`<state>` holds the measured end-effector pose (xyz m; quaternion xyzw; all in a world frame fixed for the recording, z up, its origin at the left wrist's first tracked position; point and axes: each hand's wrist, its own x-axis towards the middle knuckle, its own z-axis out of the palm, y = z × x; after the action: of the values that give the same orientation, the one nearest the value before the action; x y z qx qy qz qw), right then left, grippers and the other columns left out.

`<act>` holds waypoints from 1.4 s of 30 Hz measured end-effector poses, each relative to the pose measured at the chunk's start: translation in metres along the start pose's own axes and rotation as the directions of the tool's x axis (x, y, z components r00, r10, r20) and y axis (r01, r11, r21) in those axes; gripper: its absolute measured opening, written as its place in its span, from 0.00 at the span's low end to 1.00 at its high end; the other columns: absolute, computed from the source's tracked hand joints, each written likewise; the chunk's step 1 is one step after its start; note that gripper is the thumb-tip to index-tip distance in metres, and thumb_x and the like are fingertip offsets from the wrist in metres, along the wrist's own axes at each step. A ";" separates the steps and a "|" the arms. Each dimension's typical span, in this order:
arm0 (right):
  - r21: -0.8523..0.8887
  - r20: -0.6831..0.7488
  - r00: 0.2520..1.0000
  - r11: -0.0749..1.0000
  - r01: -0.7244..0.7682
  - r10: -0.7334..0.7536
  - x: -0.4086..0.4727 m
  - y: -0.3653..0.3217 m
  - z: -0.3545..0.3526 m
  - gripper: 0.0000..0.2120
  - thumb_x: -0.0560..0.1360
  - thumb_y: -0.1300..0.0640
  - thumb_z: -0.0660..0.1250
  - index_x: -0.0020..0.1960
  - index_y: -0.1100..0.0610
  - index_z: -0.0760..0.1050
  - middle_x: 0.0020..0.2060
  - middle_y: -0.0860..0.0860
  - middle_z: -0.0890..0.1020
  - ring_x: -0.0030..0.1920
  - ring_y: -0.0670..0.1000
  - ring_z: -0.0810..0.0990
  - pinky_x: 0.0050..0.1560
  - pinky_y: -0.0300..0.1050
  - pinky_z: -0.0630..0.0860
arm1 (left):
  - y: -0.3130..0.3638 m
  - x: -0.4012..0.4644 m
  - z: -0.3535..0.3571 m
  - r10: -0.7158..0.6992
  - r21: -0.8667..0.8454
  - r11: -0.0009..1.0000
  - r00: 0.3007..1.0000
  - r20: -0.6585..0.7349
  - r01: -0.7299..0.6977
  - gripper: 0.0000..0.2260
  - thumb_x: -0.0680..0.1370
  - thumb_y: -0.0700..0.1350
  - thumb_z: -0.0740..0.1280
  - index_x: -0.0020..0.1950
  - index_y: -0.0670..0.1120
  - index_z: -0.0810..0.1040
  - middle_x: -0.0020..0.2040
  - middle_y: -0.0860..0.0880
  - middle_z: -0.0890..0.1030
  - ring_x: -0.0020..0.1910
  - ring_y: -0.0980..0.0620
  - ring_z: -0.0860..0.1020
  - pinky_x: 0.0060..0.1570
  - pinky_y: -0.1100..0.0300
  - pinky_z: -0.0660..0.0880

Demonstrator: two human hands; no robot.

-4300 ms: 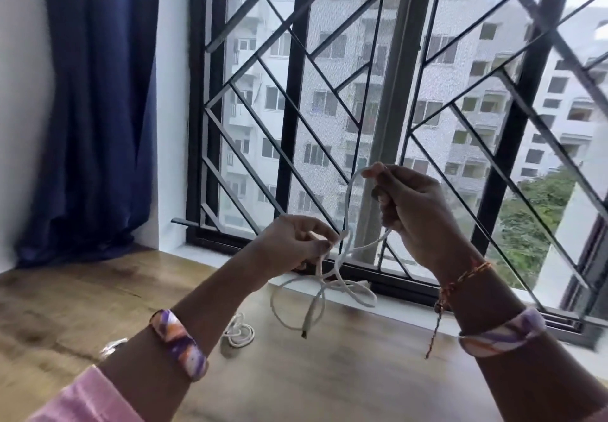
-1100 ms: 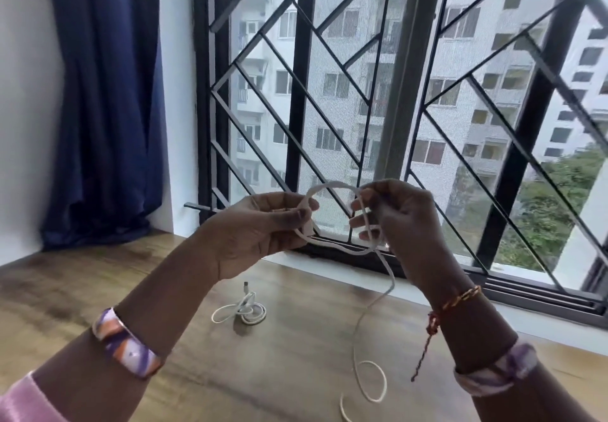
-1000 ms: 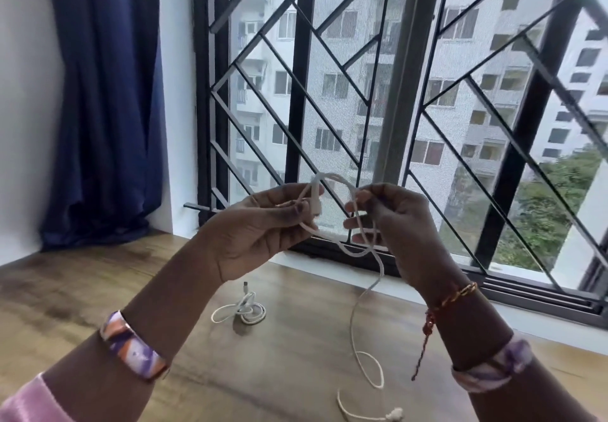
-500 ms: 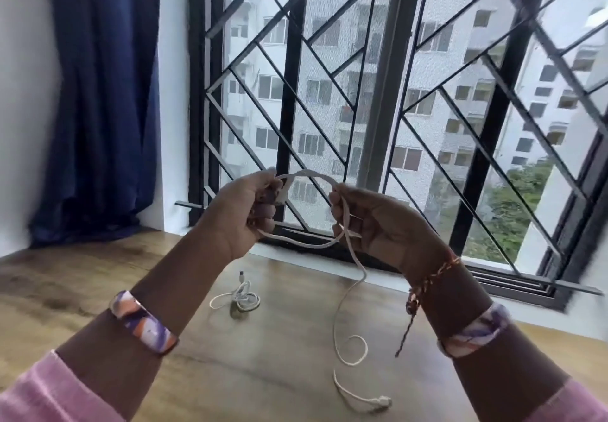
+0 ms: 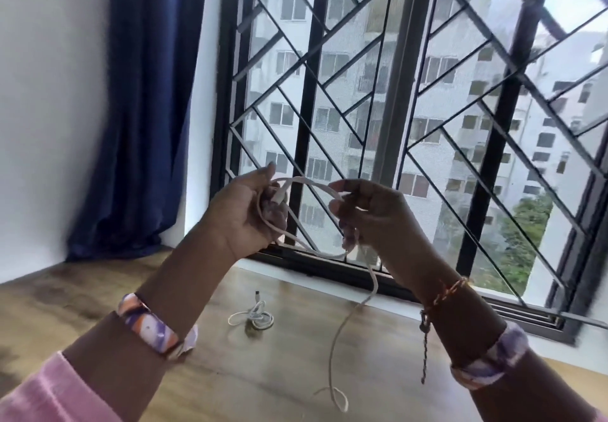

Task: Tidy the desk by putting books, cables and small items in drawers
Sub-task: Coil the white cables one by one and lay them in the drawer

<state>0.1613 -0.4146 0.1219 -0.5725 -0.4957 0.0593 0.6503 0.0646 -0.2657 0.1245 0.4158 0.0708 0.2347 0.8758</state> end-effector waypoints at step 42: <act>0.738 -0.107 0.966 0.670 -0.083 0.237 0.126 -0.052 0.042 0.14 0.81 0.58 0.56 0.37 0.56 0.66 0.22 0.48 0.70 0.16 0.43 0.63 0.22 0.31 0.68 | 0.058 -0.035 -0.047 0.136 0.784 0.617 0.990 -0.021 -0.068 0.08 0.76 0.46 0.66 0.46 0.43 0.80 0.45 0.47 0.82 0.43 0.53 0.76 0.42 0.58 0.78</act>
<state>0.1693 -0.3221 0.2303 -0.3115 -0.3134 0.2521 0.8609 -0.0014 -0.2179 0.1364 0.7484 0.1764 0.2461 0.5901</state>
